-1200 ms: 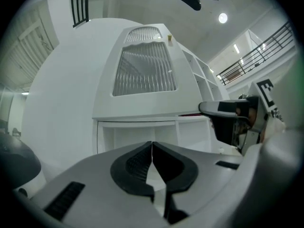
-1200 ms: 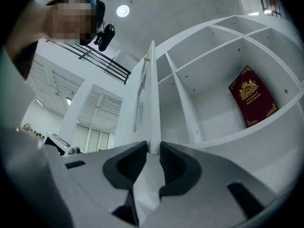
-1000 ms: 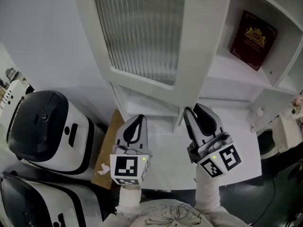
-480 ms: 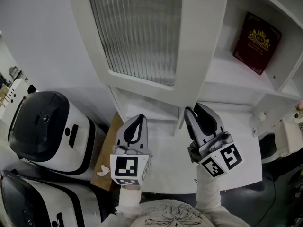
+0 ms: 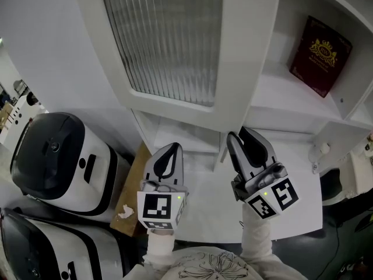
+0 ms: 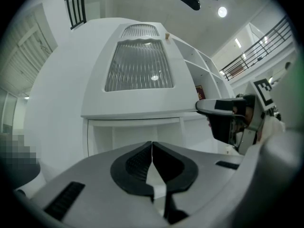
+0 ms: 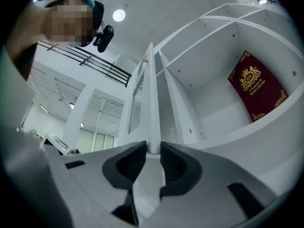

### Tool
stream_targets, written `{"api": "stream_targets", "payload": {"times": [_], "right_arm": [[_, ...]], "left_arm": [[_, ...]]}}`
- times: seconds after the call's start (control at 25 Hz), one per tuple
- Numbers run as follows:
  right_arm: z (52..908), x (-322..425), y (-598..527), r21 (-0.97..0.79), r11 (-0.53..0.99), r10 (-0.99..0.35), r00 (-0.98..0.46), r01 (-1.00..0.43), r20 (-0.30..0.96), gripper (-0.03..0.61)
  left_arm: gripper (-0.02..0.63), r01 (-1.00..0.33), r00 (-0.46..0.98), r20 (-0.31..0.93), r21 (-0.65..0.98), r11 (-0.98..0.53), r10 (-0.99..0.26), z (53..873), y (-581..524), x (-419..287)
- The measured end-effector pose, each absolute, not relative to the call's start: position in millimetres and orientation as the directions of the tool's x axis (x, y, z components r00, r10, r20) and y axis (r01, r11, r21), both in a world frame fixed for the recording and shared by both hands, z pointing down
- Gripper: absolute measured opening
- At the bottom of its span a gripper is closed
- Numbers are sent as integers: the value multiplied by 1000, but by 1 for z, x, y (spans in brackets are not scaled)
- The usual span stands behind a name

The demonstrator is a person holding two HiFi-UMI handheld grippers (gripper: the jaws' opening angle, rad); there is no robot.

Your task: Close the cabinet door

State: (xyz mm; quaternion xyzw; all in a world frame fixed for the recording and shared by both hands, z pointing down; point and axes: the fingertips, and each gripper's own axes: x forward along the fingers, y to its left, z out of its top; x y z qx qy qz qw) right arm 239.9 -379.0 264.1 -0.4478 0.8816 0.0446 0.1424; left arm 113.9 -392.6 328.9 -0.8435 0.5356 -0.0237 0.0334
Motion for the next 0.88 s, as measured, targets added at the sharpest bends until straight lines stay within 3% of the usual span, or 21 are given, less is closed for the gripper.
{"api": "stream_targets", "payload": {"times": [0.88], "right_arm": [[264, 253, -411, -26, 538, -808, -506, -843, -302, 98]], "left_arm": [[5, -921, 380, 20, -81, -381, -925, 337, -412, 116]]}}
